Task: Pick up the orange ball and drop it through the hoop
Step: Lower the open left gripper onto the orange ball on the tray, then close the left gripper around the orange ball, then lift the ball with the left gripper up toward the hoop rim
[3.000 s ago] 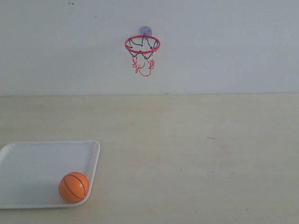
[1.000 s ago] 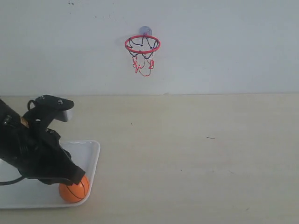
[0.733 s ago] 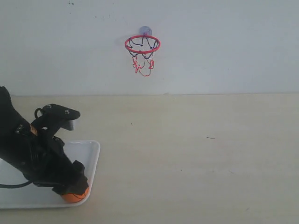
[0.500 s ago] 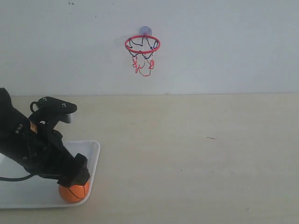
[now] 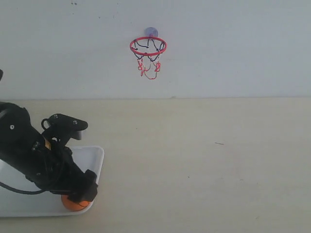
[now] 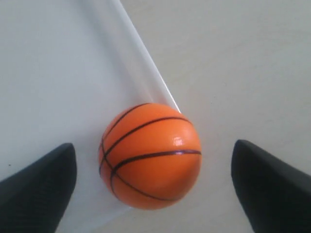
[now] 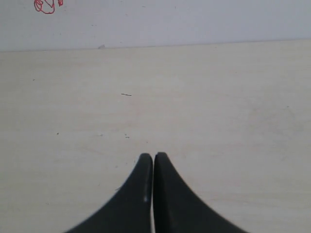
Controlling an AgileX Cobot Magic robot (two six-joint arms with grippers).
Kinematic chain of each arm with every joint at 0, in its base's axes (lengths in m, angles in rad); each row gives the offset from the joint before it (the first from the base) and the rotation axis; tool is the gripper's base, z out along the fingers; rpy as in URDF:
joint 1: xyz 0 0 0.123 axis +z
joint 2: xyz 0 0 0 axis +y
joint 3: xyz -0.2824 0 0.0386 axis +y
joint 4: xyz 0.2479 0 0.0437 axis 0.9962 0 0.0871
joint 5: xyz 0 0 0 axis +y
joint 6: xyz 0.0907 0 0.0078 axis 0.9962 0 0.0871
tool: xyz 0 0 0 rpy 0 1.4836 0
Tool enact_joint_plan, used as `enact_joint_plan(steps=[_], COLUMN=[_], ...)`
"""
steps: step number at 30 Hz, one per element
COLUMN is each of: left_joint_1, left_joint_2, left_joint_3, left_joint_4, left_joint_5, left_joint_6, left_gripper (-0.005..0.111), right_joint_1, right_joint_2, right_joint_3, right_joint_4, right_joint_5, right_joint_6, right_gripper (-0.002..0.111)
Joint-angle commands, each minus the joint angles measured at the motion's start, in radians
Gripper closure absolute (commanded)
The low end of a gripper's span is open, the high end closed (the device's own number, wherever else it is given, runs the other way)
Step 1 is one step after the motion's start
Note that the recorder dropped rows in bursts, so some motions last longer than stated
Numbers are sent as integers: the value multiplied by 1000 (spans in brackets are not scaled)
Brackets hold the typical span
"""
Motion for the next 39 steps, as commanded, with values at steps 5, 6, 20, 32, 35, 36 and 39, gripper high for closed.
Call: enact_joint_plan(steps=[5, 6, 20, 32, 35, 36, 39], left_joint_1=[-5, -5, -5, 65, 150, 170, 199], left_joint_2=[21, 21, 14, -181, -52, -5, 100], left_joint_3=[-3, -3, -16, -283, -283, -288, -394], left_joint_4=[6, 6, 62, 370, 217, 225, 558], left_joint_5=[-15, -15, -20, -495, -865, -954, -970], left_joint_6=[-12, -25, -75, -104, -408, -524, -872], left_gripper=[27, 29, 103, 103, 103, 103, 103], right_joint_1=[-1, -1, -1, -1, -1, -1, -1], right_joint_2=[-4, -4, -4, -4, -4, -4, -4], right_joint_3=[0, 0, 0, 0, 0, 0, 0], right_joint_4=[-4, -4, -4, -4, -4, -4, -4], right_joint_5=[-4, -4, -4, -4, -4, -4, -4], right_joint_6=[1, 1, 1, 1, 1, 1, 1], right_gripper=[109, 109, 109, 109, 109, 109, 109])
